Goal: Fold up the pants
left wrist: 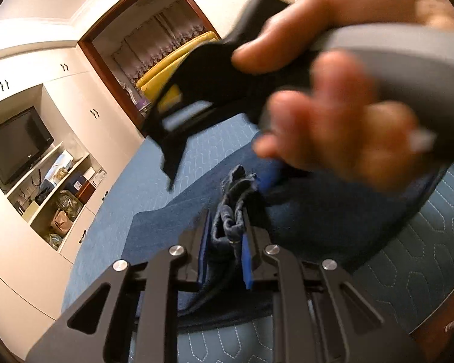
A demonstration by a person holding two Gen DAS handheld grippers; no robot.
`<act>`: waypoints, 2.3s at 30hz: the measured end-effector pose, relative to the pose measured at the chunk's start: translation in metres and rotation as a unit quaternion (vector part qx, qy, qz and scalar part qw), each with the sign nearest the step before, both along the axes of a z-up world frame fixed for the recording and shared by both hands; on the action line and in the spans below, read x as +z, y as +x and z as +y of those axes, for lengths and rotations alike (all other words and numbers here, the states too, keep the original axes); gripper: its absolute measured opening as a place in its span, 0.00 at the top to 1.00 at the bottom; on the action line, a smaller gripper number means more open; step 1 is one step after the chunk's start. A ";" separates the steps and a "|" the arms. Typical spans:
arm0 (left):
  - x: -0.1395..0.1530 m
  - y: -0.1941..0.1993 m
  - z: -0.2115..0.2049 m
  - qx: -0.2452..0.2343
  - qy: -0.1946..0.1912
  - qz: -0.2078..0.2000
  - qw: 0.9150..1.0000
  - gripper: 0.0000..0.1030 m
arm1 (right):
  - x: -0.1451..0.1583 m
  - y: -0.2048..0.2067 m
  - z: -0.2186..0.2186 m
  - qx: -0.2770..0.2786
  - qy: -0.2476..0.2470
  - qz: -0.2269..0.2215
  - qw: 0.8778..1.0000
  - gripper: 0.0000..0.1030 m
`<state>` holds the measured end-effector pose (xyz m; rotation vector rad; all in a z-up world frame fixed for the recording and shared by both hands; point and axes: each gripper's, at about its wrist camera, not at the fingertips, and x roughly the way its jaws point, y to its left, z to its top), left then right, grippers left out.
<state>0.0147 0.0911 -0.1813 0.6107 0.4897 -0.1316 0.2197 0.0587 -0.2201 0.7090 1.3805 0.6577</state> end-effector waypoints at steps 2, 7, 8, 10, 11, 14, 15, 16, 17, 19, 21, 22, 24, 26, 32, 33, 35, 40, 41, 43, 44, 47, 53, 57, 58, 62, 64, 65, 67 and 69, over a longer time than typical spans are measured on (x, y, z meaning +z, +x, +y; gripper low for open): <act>0.000 0.000 -0.006 -0.001 0.013 -0.005 1.000 0.84 | 0.005 0.008 0.001 0.008 -0.037 -0.027 0.999 0.87; -0.002 0.002 -0.035 -0.034 0.028 -0.008 0.999 0.86 | 0.022 0.006 -0.027 0.012 -0.056 -0.090 0.994 0.90; -0.004 0.002 -0.046 -0.046 0.030 -0.007 0.998 0.86 | 0.022 0.006 -0.038 0.008 -0.060 -0.093 0.994 0.90; -0.009 0.004 -0.062 -0.061 0.036 -0.003 0.997 0.86 | 0.017 0.006 -0.060 -0.005 -0.064 -0.087 0.994 0.90; -0.013 0.005 -0.072 -0.071 0.040 0.001 0.997 0.86 | 0.014 0.006 -0.068 -0.009 -0.068 -0.084 0.994 0.90; -0.024 0.005 -0.095 -0.092 0.053 0.010 0.994 0.86 | 0.004 0.005 -0.091 -0.018 -0.066 -0.082 0.994 0.90; -0.027 0.005 -0.099 -0.095 0.057 0.012 0.994 0.86 | 0.000 0.005 -0.095 -0.019 -0.063 -0.080 0.995 0.90; -0.032 0.006 -0.103 -0.098 0.061 0.017 0.993 0.86 | -0.004 0.006 -0.097 -0.019 -0.062 -0.079 0.995 0.90; -0.037 0.007 -0.108 -0.100 0.067 0.025 0.992 0.86 | -0.008 0.006 -0.099 -0.018 -0.060 -0.078 0.995 0.90; -0.046 0.008 -0.112 -0.103 0.081 0.034 0.991 0.86 | -0.015 0.007 -0.097 -0.016 -0.061 -0.070 0.996 0.90; -0.052 0.008 -0.112 -0.105 0.091 0.034 0.990 0.86 | -0.016 0.009 -0.095 -0.017 -0.055 -0.066 0.996 0.88; -0.053 0.007 -0.112 -0.106 0.092 0.032 0.990 0.86 | -0.016 0.010 -0.094 -0.016 -0.057 -0.065 0.996 0.86; -0.054 0.008 -0.112 -0.106 0.094 0.033 0.989 0.86 | -0.017 0.013 -0.095 -0.014 -0.053 -0.059 0.997 0.81; -0.055 0.008 -0.113 -0.106 0.098 0.033 0.989 0.86 | -0.015 0.017 -0.096 -0.020 -0.049 -0.066 0.996 0.73; -0.055 0.004 -0.119 -0.106 0.114 0.022 0.988 0.86 | -0.004 0.021 -0.097 -0.026 -0.058 -0.086 0.994 0.87; -0.053 0.004 -0.121 -0.108 0.113 0.017 0.988 0.86 | 0.001 0.020 -0.100 -0.029 -0.056 -0.097 0.993 0.87; -0.051 0.004 -0.126 -0.115 0.112 0.015 0.987 0.86 | 0.006 0.018 -0.105 -0.032 -0.063 -0.105 0.992 0.87; -0.055 0.006 -0.138 -0.130 0.112 0.017 0.985 0.86 | 0.003 0.015 -0.120 -0.042 -0.067 -0.102 0.992 0.87; -0.056 0.007 -0.137 -0.130 0.109 0.020 0.985 0.86 | 0.002 0.014 -0.121 -0.041 -0.068 -0.101 0.992 0.87; -0.061 0.008 -0.137 -0.132 0.110 0.028 0.985 0.86 | -0.003 0.015 -0.118 -0.038 -0.078 -0.096 0.992 0.87; -0.063 0.009 -0.137 -0.132 0.111 0.029 0.985 0.86 | -0.007 0.016 -0.120 -0.041 -0.088 -0.091 0.991 0.86; -0.059 0.009 -0.135 -0.129 0.098 0.029 0.986 0.70 | -0.013 0.019 -0.127 -0.065 -0.075 -0.084 0.992 0.81; -0.024 -0.007 -0.118 -0.125 0.005 0.020 0.992 0.25 | 0.012 0.016 -0.132 -0.107 -0.133 -0.127 0.977 0.47; 0.008 -0.009 -0.064 -0.049 -0.132 0.021 0.990 0.18 | 0.048 -0.007 -0.137 -0.140 -0.226 -0.192 0.945 0.35; 0.013 -0.002 -0.040 -0.021 -0.176 0.036 0.984 0.17 | 0.061 -0.021 -0.124 -0.136 -0.272 -0.226 0.926 0.21; 0.017 0.024 0.036 0.087 -0.199 0.067 0.974 0.18 | 0.077 -0.070 -0.071 -0.100 -0.365 -0.329 0.865 0.11; 0.019 0.035 0.065 0.104 -0.181 0.079 0.975 0.17 | 0.067 -0.088 -0.042 -0.092 -0.416 -0.341 0.838 0.11; 0.020 0.036 0.073 0.110 -0.187 0.083 0.973 0.15 | 0.060 -0.094 -0.033 -0.089 -0.429 -0.339 0.833 0.11; 0.021 0.043 0.095 0.135 -0.211 0.106 0.962 0.08 | 0.043 -0.102 -0.016 -0.075 -0.439 -0.334 0.831 0.11; 0.025 0.041 0.099 0.142 -0.204 0.097 0.964 0.02 | 0.029 -0.105 -0.008 -0.052 -0.417 -0.326 0.847 0.10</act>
